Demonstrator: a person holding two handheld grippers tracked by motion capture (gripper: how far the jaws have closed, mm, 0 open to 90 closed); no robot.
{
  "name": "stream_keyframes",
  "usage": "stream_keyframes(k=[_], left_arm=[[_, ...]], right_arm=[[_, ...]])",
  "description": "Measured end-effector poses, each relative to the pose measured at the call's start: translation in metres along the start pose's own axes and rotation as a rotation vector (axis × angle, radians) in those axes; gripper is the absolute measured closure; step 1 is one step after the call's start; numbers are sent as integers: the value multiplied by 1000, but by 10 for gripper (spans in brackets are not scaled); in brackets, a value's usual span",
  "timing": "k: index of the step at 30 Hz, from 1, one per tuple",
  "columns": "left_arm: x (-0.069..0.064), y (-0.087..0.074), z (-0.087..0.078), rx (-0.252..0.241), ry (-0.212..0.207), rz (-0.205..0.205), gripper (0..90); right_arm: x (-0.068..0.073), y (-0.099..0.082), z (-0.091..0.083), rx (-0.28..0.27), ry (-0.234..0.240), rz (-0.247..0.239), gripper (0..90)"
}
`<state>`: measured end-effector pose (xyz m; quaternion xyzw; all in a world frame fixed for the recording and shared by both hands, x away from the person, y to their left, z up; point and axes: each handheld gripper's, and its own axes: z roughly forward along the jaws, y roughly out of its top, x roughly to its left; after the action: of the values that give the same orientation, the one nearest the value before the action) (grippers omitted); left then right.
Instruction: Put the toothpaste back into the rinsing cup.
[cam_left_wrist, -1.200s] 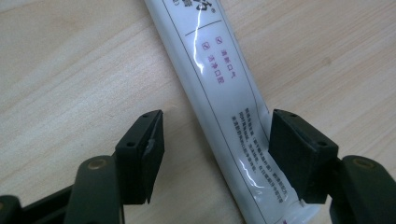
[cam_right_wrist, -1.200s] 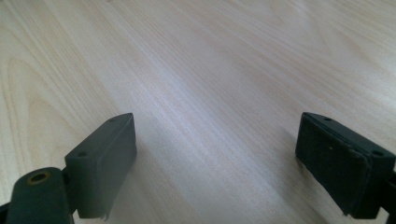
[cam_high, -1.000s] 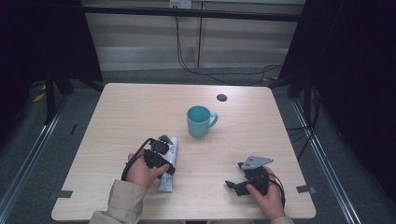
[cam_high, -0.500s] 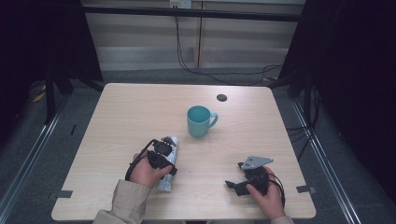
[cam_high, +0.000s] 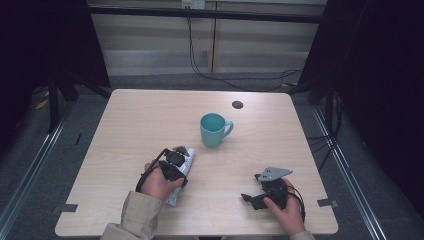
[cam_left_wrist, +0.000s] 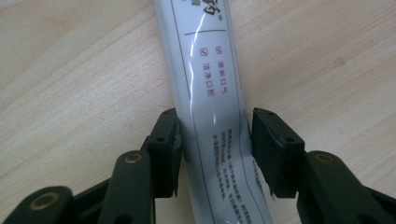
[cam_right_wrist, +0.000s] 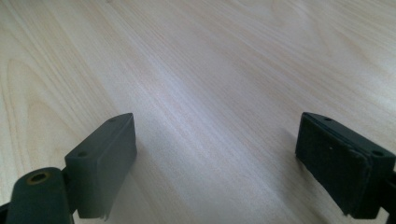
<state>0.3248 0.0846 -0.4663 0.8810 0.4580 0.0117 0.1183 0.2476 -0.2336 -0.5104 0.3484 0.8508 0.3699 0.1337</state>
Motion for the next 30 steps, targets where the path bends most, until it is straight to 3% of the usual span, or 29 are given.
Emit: stream_keyframes(k=[7, 11, 13, 24, 28, 30], left_arm=[[3, 0, -2, -4, -30, 43, 646], [3, 1, -7, -14, -44, 76, 760], [2, 1, -8, -12, -44, 89, 765], [5, 0, -7, -11, -59, 74, 746], [4, 0, -1, -1, -46, 61, 654], [4, -1, -1, -10, -45, 60, 663]], right_arm=[[0, 0, 0, 0, 1, 0, 117], [0, 0, 0, 1, 2, -3, 117], [0, 0, 0, 1, 4, -4, 117], [0, 0, 0, 1, 4, -5, 117], [0, 0, 0, 1, 4, -4, 117], [0, 0, 0, 1, 4, -4, 117]])
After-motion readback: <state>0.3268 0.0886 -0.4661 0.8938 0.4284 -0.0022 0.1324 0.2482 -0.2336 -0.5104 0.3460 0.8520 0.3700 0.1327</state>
